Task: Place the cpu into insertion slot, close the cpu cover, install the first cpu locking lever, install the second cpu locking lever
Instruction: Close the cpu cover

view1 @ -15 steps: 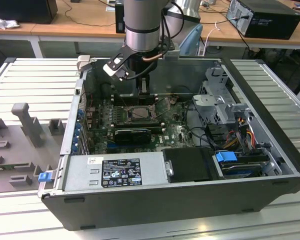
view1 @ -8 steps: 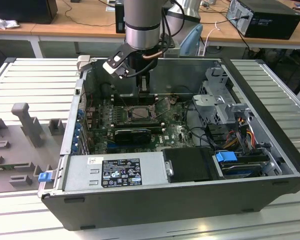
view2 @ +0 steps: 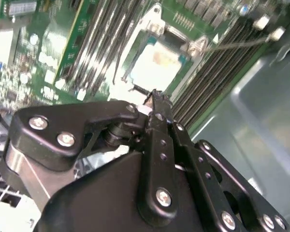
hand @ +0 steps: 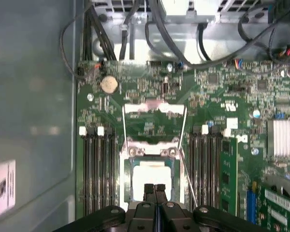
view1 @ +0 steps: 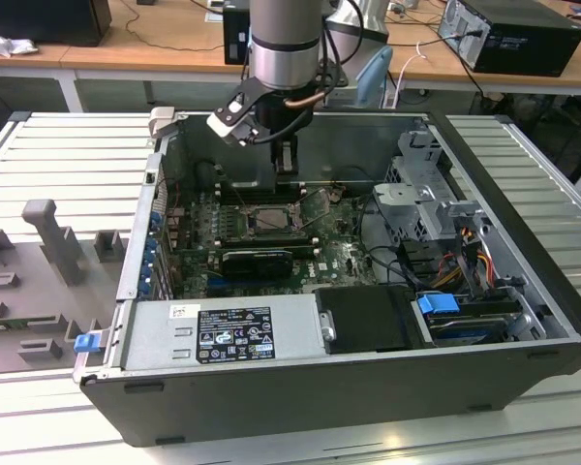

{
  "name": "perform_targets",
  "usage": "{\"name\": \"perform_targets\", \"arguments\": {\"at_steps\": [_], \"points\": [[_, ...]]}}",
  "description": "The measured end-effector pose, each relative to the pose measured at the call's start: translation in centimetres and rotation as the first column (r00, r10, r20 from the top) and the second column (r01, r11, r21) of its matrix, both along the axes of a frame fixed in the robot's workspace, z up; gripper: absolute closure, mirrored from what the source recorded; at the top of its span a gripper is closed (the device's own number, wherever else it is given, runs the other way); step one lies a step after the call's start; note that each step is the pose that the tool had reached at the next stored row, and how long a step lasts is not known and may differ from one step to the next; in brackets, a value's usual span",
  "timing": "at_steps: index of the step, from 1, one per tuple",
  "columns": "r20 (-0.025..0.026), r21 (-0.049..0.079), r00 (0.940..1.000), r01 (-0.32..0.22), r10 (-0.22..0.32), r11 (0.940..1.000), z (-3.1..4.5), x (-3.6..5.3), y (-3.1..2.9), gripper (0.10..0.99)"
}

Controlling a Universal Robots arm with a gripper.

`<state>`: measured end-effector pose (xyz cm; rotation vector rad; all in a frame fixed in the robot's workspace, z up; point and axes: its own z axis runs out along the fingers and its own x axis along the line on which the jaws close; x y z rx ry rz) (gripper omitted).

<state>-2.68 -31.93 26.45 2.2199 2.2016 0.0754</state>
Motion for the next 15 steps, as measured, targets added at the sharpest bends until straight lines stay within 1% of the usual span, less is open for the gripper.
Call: {"name": "perform_targets", "arguments": {"at_steps": [1,5,6,8,11,12,15], "points": [[-0.0005,0.000,1.0000,0.000,0.000,1.0000,0.00,0.56,0.00,0.980],[-0.0017,0.000,1.0000,0.000,0.000,1.0000,0.00,2.14,0.00,0.980],[-0.0024,0.000,1.0000,0.000,0.000,1.0000,0.00,2.80,0.00,0.980],[-0.0035,0.000,1.0000,0.000,0.000,1.0000,-0.02,3.81,0.00,0.980],[-0.0038,0.000,1.0000,-0.001,0.001,1.0000,-0.09,5.41,0.00,0.980],[-0.0038,0.000,1.0000,-0.001,0.001,1.0000,-0.13,5.78,0.00,0.980],[-0.0038,0.000,1.0000,-0.001,0.001,1.0000,-0.40,7.34,0.00,0.980]]}}
